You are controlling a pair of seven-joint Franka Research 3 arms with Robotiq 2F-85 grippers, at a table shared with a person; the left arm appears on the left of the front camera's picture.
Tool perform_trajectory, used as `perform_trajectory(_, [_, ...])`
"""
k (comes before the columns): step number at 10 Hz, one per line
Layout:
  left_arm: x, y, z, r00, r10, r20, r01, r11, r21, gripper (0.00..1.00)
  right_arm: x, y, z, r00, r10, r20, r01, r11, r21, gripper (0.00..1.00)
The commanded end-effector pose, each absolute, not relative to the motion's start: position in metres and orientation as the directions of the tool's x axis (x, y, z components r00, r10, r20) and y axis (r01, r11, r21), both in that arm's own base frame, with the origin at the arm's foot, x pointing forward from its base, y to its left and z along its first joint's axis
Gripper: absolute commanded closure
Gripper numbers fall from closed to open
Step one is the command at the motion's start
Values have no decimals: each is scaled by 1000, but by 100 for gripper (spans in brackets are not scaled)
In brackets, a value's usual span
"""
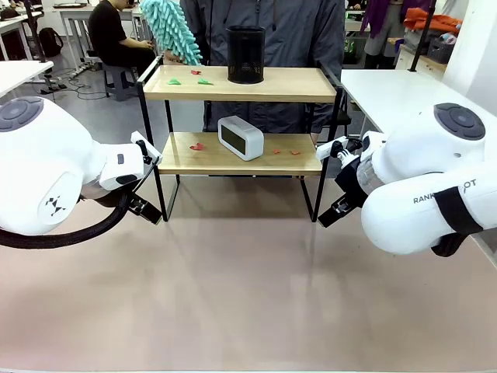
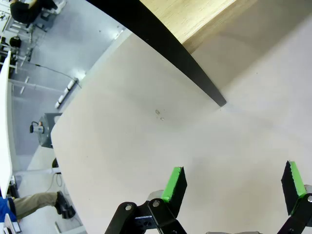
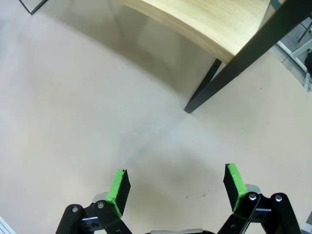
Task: Clean the shelf.
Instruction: Pick up the Duster from the human.
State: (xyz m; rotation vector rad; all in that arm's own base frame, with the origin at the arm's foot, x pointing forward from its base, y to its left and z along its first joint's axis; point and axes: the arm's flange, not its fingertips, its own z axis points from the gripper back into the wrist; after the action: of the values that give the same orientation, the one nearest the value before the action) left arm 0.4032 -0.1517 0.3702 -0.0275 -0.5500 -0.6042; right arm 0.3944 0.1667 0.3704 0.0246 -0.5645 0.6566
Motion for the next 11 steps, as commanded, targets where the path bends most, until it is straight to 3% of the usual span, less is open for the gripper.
perform_trajectory(1, [382,-141,401,708,-550,443,623,782,-24,0,379,153,398,757,549,354,-585,811,-6,0])
perform_trajectory(3, [334,-99,461,793,-436,426,570,778,-263,0,340,93,464,856,289,429,-441,840,315,0])
perform_trajectory(5, [299,-29,505,784,-164,598,515,709,-481,0,310,-10,503,900,-34,435,-309,655,690,0])
perform_trajectory(7, [263,77,513,719,249,648,390,627,-674,0,275,-112,494,844,-337,416,-222,487,845,0])
perform_trajectory(9, [221,162,462,574,644,507,195,493,-848,0,243,-191,451,725,-609,322,-120,348,930,0])
perform_trajectory(10, [221,175,434,552,725,412,122,419,-900,0,239,-204,428,676,-681,282,-75,317,945,0])
perform_trajectory(11, [230,176,410,564,751,343,14,407,-913,0,245,-196,416,649,-693,314,-17,399,917,0])
